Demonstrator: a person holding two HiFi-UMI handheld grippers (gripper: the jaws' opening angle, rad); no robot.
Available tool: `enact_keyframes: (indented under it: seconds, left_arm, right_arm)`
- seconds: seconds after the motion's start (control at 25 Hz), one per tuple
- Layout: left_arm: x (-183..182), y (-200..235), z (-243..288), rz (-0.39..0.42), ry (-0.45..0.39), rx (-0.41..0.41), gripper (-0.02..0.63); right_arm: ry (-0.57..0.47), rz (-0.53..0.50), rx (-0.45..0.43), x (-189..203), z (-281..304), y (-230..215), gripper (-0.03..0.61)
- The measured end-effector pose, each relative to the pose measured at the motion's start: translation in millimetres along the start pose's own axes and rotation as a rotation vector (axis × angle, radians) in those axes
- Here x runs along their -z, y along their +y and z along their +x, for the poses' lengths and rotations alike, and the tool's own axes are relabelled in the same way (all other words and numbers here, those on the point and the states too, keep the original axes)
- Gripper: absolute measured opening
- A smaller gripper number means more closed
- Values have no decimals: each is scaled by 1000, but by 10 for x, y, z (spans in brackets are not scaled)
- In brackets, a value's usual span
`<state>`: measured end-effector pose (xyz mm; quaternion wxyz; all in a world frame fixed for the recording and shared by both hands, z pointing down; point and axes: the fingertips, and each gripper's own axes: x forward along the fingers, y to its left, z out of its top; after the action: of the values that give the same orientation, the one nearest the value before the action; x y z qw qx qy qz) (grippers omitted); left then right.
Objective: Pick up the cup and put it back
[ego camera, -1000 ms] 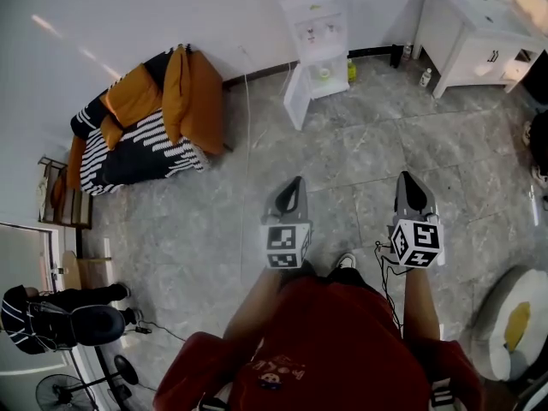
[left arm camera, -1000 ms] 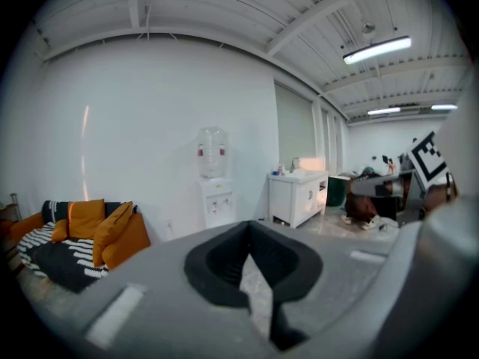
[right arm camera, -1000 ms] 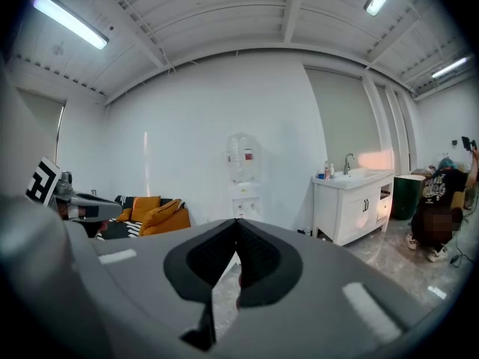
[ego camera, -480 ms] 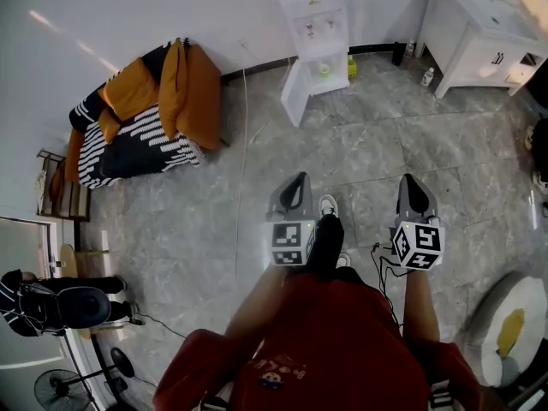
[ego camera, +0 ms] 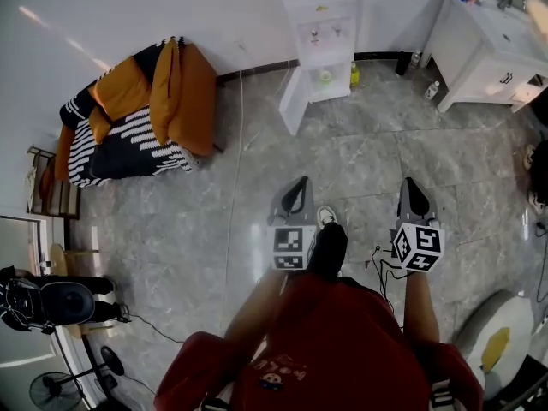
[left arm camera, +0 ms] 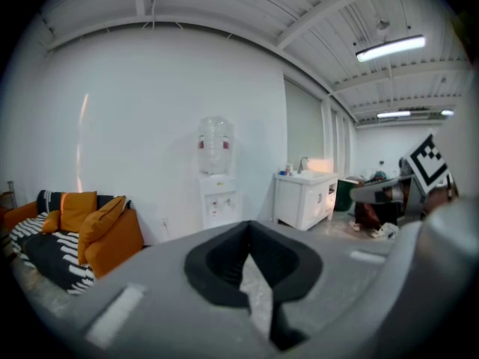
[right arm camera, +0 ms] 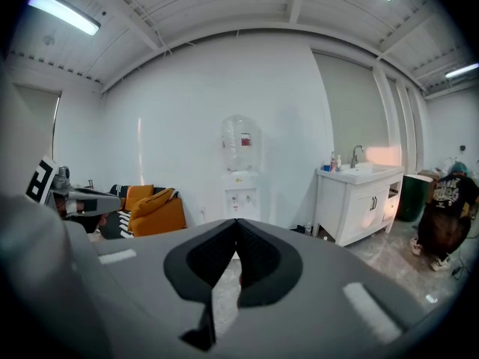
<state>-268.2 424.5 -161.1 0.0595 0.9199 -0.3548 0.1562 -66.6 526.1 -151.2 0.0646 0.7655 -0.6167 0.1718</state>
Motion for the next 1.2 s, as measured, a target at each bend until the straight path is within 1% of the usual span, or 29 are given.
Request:
enact_keyframes:
  seconds: [0.12,0.36,0.64,0.84,1.12,1.2]
  left_arm:
    - [-70,286,322,-13,2,-12,0]
    - [-183,925,1051,-47,28,-57,0]
    - [-380,1571,1659,-84,13,-87,0]
    - [-525,1842,1925,-110,-6,-95,0]
    - [-592,2044,2089,-111,-8,-114,0]
    - [-570,2068,2114,-112,-4,-124,0]
  right_arm:
    - [29,5,1,-103,503,11,-2]
    - [85,-46,-37,-353,1450,78,-2]
    - [93,-93,-85,-719,2346,307,-2]
    - [83,-76,-126,-951,2707,471,-2]
    - [91,-95,-126,-1029,3005,516,-2]
    - [96,-91,-139,-1019,3067,511,-3]
